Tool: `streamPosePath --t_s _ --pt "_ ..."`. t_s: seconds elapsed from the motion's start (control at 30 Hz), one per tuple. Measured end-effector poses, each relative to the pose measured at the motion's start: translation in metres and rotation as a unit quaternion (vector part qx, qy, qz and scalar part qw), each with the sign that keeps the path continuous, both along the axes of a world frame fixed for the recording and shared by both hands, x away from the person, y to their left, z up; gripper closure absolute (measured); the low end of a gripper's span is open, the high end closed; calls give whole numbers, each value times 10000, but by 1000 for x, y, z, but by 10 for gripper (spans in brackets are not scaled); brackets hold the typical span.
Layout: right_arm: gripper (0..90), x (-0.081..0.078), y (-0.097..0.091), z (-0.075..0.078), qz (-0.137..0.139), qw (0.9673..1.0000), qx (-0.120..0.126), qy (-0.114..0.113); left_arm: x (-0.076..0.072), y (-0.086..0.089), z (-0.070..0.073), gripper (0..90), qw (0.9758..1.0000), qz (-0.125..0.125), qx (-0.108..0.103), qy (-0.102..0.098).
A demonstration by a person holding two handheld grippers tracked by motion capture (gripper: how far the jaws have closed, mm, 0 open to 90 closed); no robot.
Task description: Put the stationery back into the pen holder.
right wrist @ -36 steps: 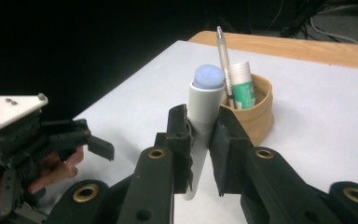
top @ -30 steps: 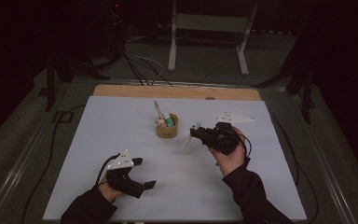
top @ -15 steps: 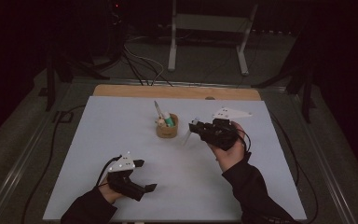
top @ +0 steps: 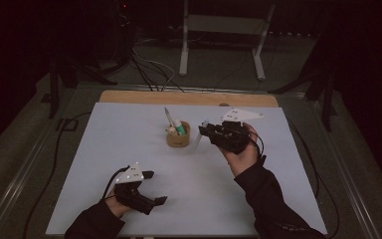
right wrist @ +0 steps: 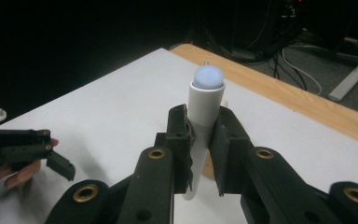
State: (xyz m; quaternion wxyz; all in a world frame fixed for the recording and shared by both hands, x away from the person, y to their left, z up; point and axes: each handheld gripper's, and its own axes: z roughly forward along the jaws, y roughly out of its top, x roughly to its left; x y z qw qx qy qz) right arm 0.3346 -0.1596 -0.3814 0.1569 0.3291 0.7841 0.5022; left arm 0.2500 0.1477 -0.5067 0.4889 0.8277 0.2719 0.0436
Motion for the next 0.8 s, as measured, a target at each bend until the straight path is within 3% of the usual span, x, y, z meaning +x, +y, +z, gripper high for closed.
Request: streamPosePath --t_s 0.8 --pt "779 32 12 23 -188 9974 -330 -611 0 1 2 2 10000 -40 -60 -34"
